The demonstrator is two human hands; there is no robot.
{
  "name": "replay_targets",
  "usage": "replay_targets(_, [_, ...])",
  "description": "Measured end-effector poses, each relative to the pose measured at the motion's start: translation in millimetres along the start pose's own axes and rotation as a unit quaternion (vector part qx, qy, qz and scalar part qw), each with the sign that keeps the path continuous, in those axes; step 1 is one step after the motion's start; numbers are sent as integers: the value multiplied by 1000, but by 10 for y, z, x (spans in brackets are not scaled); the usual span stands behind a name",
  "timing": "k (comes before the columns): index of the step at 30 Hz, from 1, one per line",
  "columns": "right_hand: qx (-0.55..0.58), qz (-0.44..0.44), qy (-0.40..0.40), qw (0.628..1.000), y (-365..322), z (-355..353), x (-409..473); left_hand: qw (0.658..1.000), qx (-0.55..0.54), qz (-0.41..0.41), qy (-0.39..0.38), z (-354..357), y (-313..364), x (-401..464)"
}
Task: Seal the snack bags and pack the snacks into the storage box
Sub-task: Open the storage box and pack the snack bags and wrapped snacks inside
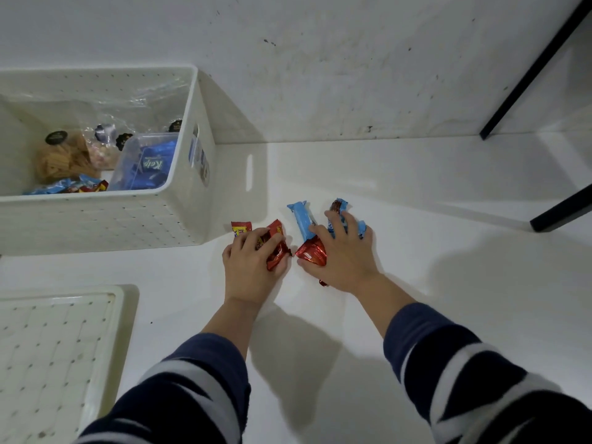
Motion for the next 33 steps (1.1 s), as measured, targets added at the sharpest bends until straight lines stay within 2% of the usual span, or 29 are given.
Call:
replay_targets(3, [0, 5, 89, 996, -50, -34, -50, 1000, -12, -4, -11, 8, -27, -43])
replay_targets(10, [-16, -5, 56, 998, -78, -15, -1, 1000, 5, -28, 0, -69, -74, -134])
replay_targets(14, [-8, -21, 87, 996, -148, -43, -44, 999, -1, -45, 10, -114, -93, -199])
replay_targets(17, [23, -15, 97, 995, -192, -38, -101, 998, -33, -54, -11, -144, -125, -288])
replay_targets(22, [74, 8, 49, 996, -261, -27, -198, 989, -105, -92, -39, -244, -187, -393])
replay_targets(33, [146, 8, 51, 988, -396, -126, -537, 985, -100, -118, -76, -528, -163, -517])
Point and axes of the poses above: each hand's wrist, its own x-axis towards the middle knuckle, its own z-axis out of the palm, y = z × x, the point moved 8 cm from there along x, towards the middle knuckle, and after that the axes turned 12 degrees about -z, right-handed, at the moved point
